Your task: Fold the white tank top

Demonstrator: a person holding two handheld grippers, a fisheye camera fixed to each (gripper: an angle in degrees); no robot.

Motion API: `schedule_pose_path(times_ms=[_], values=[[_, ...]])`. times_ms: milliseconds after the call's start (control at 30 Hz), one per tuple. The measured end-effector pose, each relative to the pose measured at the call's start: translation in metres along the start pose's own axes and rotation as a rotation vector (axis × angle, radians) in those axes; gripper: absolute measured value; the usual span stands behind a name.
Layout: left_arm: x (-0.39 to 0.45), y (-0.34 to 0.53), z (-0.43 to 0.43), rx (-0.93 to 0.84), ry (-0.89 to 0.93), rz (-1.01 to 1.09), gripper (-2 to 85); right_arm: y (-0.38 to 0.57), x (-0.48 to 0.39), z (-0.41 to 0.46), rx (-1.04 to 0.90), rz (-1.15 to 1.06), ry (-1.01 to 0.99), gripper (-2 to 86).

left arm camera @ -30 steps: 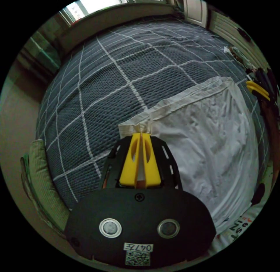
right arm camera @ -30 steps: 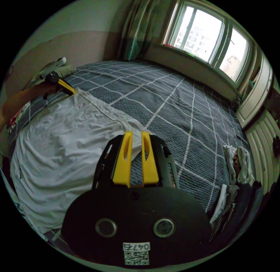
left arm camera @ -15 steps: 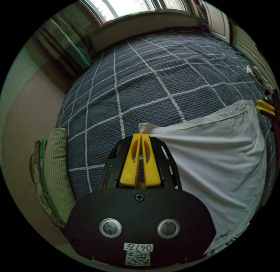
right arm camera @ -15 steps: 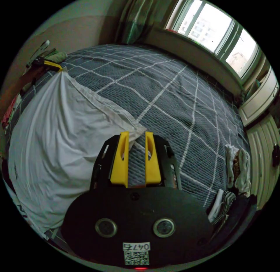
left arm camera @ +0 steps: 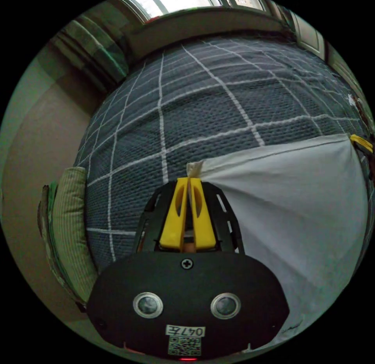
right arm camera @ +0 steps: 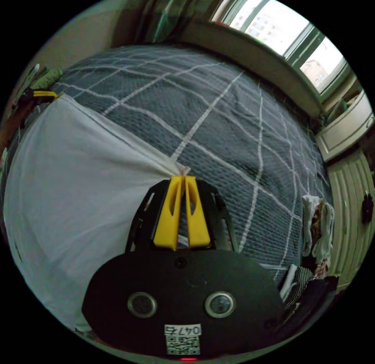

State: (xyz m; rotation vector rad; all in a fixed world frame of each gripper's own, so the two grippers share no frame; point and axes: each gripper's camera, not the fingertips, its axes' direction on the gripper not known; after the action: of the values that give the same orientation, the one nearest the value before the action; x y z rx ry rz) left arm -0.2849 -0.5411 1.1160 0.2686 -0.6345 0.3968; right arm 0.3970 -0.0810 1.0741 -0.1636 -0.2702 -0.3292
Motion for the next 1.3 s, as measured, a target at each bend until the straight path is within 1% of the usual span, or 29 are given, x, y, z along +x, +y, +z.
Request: schedule_pose_path(times_ms=[67,133,200,300,367,433,467,533,600,667,767,833,867,900,933,1000,1033,1067,1167,1233,1300], values=[[-0.012,0.013,0.0,0.041,0.012,-0.044,6.7,0.01,-0.003,-0.007,0.05,0.027,0.042,2.7],[-0.037,0.029,-0.006,0.046,0.043,-0.084,13.2,0.02,-0.001,-0.017,0.058,0.034,0.063,6.8],[-0.064,0.046,-0.018,0.068,0.083,-0.14,14.7,0.036,0.011,-0.041,0.078,0.09,0.054,10.0],[-0.11,0.088,-0.048,0.125,0.148,-0.202,15.3,0.071,0.026,-0.092,0.181,0.174,0.011,10.8],[-0.126,0.123,-0.068,0.161,0.234,-0.165,15.1,0.101,0.021,-0.132,0.276,0.161,-0.009,10.2],[-0.134,0.177,-0.089,0.152,0.36,-0.082,14.4,0.139,0.005,-0.173,0.366,0.133,0.0,9.3],[-0.135,0.192,-0.093,0.149,0.389,-0.062,14.1,0.165,-0.009,-0.196,0.4,0.107,-0.001,8.5],[-0.133,0.249,-0.105,0.175,0.505,-0.04,11.8,0.204,-0.033,-0.223,0.388,0.077,-0.001,7.7],[-0.13,0.284,-0.106,0.186,0.597,-0.037,10.1,0.252,-0.064,-0.251,0.376,0.077,0.002,7.0],[-0.127,0.305,-0.1,0.151,0.646,-0.032,9.8,0.281,-0.083,-0.268,0.386,0.09,0.026,6.6],[-0.121,0.325,-0.081,0.054,0.668,-0.036,11.0,0.316,-0.102,-0.287,0.399,0.151,0.028,6.5],[-0.114,0.339,-0.065,-0.035,0.735,-0.034,11.6,0.329,-0.11,-0.293,0.421,0.173,0.022,6.2],[-0.112,0.343,-0.062,-0.055,0.742,-0.034,11.7,0.333,-0.115,-0.297,0.421,0.164,0.037,6.0],[-0.112,0.352,-0.059,-0.079,0.695,-0.06,11.5,0.336,-0.118,-0.3,0.421,0.151,0.063,5.7],[-0.112,0.362,-0.057,-0.087,0.595,-0.101,11.2,0.337,-0.119,-0.302,0.427,0.152,0.075,5.6],[-0.112,0.378,-0.058,-0.081,0.472,-0.13,10.9,0.346,-0.115,-0.31,0.484,0.198,0.043,5.4],[-0.112,0.387,-0.058,-0.082,0.443,-0.132,10.8,0.349,-0.113,-0.311,0.492,0.213,0.02,5.4],[-0.111,0.391,-0.058,-0.082,0.433,-0.134,10.7,0.353,-0.108,-0.312,0.492,0.234,-0.019,5.7],[-0.115,0.41,-0.059,-0.077,0.407,-0.163,9.2,0.364,-0.097,-0.304,0.411,0.254,-0.084,7.0],[-0.121,0.426,-0.066,-0.059,0.426,-0.141,4.2,0.371,-0.091,-0.295,0.346,0.269,-0.11,7.7],[-0.127,0.439,-0.071,-0.035,0.449,-0.153,1.1,0.378,-0.082,-0.284,0.281,0.289,-0.176,8.5]])
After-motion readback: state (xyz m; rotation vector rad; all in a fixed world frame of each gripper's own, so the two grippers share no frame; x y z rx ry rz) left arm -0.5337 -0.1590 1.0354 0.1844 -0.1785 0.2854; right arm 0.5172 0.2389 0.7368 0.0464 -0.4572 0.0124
